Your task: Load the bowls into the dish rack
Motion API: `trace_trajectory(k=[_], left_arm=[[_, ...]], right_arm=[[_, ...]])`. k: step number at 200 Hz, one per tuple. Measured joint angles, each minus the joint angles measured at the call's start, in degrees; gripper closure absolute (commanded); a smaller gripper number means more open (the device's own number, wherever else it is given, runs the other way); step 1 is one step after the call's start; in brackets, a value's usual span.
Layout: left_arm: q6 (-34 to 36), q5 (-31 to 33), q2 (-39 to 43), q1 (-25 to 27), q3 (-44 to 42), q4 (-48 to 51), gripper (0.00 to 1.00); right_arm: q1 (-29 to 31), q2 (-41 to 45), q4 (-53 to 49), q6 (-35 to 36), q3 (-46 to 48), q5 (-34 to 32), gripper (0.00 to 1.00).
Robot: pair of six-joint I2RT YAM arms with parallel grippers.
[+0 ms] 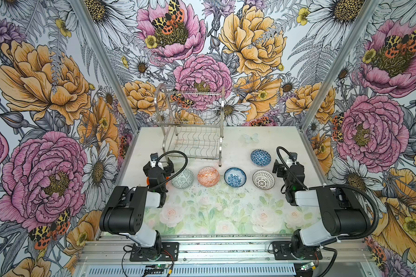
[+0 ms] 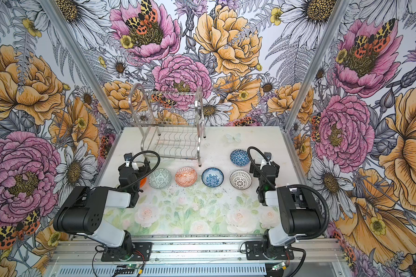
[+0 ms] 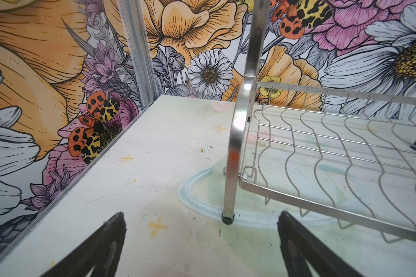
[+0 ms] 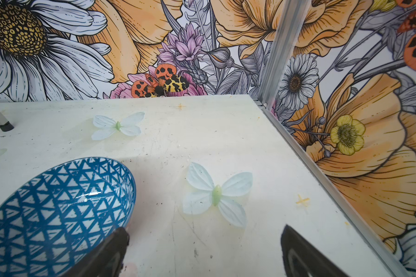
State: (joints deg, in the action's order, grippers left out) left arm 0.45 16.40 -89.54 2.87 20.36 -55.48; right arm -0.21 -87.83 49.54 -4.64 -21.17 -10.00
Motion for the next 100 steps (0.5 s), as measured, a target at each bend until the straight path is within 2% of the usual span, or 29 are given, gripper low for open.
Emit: trace_trajectory(k=[86, 100], left_arm=[[-0.09, -0.46, 0.0, -1.18, 0.02, 0.68, 0.01], [-0.13, -0.11, 0.0, -1.16, 0.0, 0.74, 0.01]], right_arm=[[0.02, 0.0, 0.02, 0.0, 0.0, 0.17, 0.01], [0.02, 0.72, -1.42, -0.48, -0.04, -1.38, 0.01]])
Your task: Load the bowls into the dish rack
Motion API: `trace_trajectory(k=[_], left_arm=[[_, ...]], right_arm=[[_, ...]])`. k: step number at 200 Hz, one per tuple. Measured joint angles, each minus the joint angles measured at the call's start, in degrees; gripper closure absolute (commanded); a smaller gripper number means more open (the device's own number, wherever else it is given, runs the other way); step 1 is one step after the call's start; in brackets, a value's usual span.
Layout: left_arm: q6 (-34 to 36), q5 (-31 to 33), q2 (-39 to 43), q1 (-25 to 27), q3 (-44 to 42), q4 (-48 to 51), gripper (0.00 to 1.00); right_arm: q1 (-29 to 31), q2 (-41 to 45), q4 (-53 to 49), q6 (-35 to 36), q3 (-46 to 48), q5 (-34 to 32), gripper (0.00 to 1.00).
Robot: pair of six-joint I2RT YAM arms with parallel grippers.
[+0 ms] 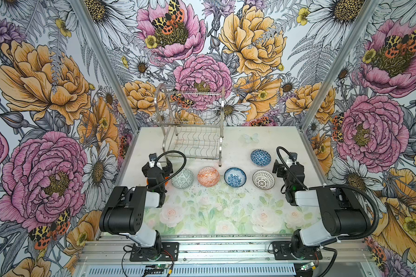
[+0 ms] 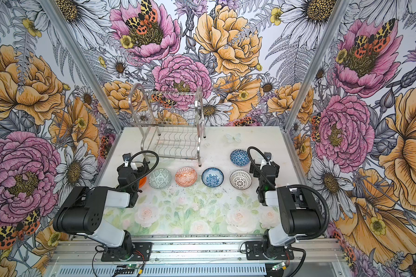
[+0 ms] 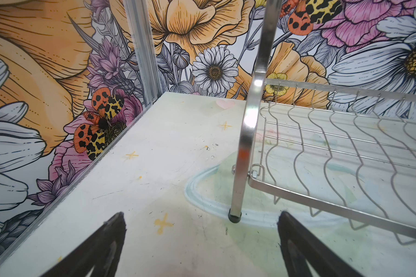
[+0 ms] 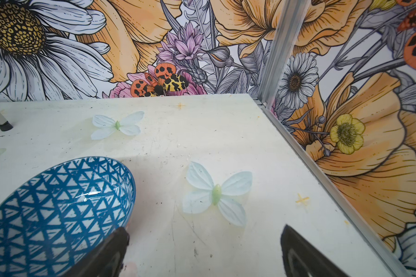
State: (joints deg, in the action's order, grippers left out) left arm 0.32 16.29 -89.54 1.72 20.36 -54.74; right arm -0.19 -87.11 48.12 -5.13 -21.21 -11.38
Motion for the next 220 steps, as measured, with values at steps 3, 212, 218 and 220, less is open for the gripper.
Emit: trace_trajectory(k=[3, 212, 218, 220], left_arm=[[-0.02, 0.35, 0.0, 0.07, 0.0, 0.02, 0.01], [-3.58, 17.22, 24.22, 9.73, 0.26, 19.3, 0.01], [-3.85, 17.66, 25.79, 11.21, 0.26, 20.17, 0.01], [-3.98, 17.79, 26.25, 11.54, 0.26, 20.33, 0.01]], right_arm=[[0.0, 0.26, -0.44, -0.02, 0.0, -0.46, 0.01], [11.26, 18.47, -31.45, -8.52, -9.84, -13.2, 0.01], [13.0, 18.47, -32.13, -8.26, -10.84, -13.09, 0.01], [13.44, 18.47, -32.15, -8.17, -11.15, -13.03, 0.01]])
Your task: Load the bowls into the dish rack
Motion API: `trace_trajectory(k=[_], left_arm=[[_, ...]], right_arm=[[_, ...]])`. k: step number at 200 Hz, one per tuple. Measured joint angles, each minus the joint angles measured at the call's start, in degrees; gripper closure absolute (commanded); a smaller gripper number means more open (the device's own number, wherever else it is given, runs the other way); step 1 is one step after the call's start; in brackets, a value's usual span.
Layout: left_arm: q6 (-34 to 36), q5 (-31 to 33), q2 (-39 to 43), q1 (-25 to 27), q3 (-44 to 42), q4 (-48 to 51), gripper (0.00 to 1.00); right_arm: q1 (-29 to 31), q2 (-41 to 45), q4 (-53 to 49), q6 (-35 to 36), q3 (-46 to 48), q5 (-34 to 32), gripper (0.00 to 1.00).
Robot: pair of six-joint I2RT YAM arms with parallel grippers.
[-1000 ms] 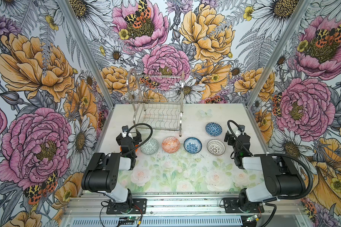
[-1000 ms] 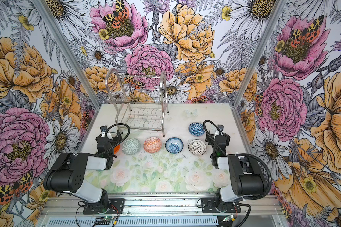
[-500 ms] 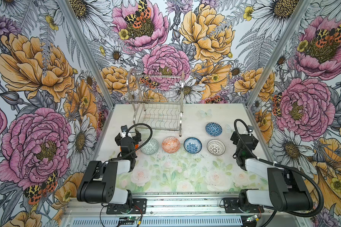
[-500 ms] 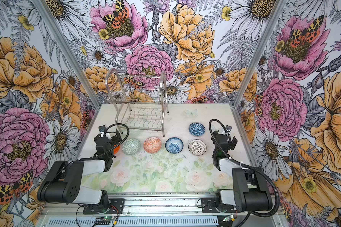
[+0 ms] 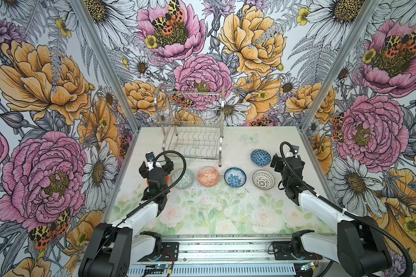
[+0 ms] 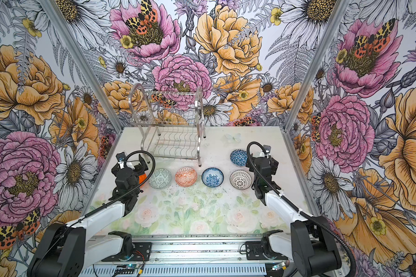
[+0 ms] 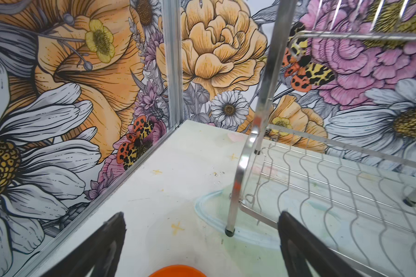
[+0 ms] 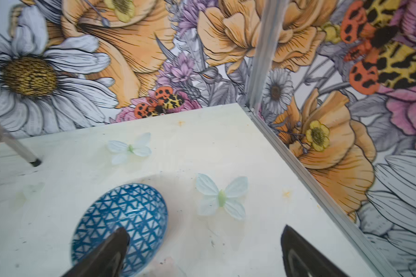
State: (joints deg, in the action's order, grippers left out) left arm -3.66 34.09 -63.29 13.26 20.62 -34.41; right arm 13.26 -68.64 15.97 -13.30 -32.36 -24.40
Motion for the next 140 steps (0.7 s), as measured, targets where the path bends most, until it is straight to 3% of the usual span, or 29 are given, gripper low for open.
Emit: trace_trajectory(k=[15, 43, 95, 140], left_arm=[[-2.54, 0.26, 4.48, 2.67, 0.0, 2.67, 0.01], [-9.05, -0.76, 7.69, 2.89, 0.37, 7.85, 0.01], [-24.22, -11.5, 7.69, 3.13, 2.62, 17.2, 0.01], [-31.23, -17.79, 12.46, 3.5, 3.54, 23.69, 0.01]], right_arm=[[4.57, -0.33, -1.25, 0.55, -2.58, 0.48, 0.0], [11.21, -4.66, -3.48, 0.76, -8.37, 0.79, 0.01], [18.8, -21.81, -4.87, -0.74, -26.14, 2.01, 0.02], [23.91, -33.05, -3.98, -1.31, -32.13, 2.4, 0.08]])
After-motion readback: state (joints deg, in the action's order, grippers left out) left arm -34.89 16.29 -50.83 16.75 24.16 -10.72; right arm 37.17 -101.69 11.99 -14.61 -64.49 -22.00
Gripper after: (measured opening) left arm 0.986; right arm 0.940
